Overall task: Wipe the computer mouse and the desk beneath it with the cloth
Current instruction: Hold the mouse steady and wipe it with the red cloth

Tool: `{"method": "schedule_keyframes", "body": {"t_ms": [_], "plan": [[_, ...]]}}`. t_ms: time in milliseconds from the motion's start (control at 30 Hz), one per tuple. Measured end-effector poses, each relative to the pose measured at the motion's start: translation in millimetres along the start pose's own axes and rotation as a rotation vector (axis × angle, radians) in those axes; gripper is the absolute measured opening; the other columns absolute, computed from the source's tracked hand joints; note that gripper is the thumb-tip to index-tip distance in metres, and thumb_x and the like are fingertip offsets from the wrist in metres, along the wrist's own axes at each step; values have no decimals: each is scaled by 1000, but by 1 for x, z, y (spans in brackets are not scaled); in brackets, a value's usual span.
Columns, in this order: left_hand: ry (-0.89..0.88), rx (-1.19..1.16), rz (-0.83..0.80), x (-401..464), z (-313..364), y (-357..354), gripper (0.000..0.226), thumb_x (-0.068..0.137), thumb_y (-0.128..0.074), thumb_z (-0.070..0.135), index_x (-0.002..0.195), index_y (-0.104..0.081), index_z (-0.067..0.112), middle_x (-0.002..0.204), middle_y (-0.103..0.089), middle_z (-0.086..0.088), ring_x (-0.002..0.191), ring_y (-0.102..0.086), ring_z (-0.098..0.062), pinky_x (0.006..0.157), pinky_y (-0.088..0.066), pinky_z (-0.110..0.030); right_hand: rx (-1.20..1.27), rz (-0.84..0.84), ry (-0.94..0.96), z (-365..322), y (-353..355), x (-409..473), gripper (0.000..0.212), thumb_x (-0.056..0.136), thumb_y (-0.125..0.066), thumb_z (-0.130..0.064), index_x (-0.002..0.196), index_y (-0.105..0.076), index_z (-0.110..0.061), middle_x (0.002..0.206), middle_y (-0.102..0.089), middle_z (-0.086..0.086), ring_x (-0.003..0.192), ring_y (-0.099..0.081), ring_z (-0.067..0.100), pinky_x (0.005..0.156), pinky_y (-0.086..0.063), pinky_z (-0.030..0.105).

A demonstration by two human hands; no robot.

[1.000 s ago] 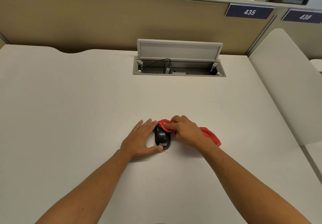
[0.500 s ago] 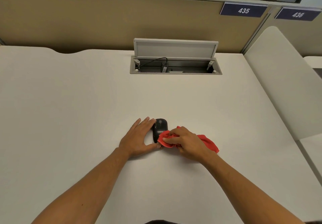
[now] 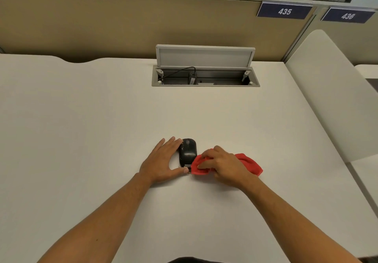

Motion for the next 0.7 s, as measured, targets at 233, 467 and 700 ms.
{"method": "schedule_keyframes", "body": {"t_ms": [233, 467, 700], "plan": [[4, -2, -18, 0, 0, -1, 102, 78, -54, 80, 157, -16, 27, 156, -11, 23, 142, 12, 14, 118, 11, -17, 79, 142, -203, 17, 15, 14, 38, 92, -53, -13, 121, -66, -34, 124, -59, -2, 104, -49, 22, 71, -49, 38], [33, -15, -30, 1, -4, -4, 105, 77, -52, 84, 157, -17, 27, 162, -17, 16, 148, 4, 6, 124, -1, -31, 68, 51, -97, 3, -7, 11, 43, 88, -54, -9, 122, -66, -32, 126, -59, -5, 101, -48, 22, 66, -50, 41], [24, -7, 13, -1, -2, 0, 105, 75, -54, 84, 156, -18, 29, 152, -7, 25, 134, 23, 23, 110, 16, -7, -12, -26, 58, -7, -14, 0, 41, 81, -55, -9, 114, -70, -29, 117, -64, -7, 93, -50, 23, 65, -45, 30]]}}
Point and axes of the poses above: each hand's wrist, its own x-axis towards the middle knuckle, its own y-axis out of the back of the hand, z = x × y, the point moved 8 cm from there along x, towards the middle knuckle
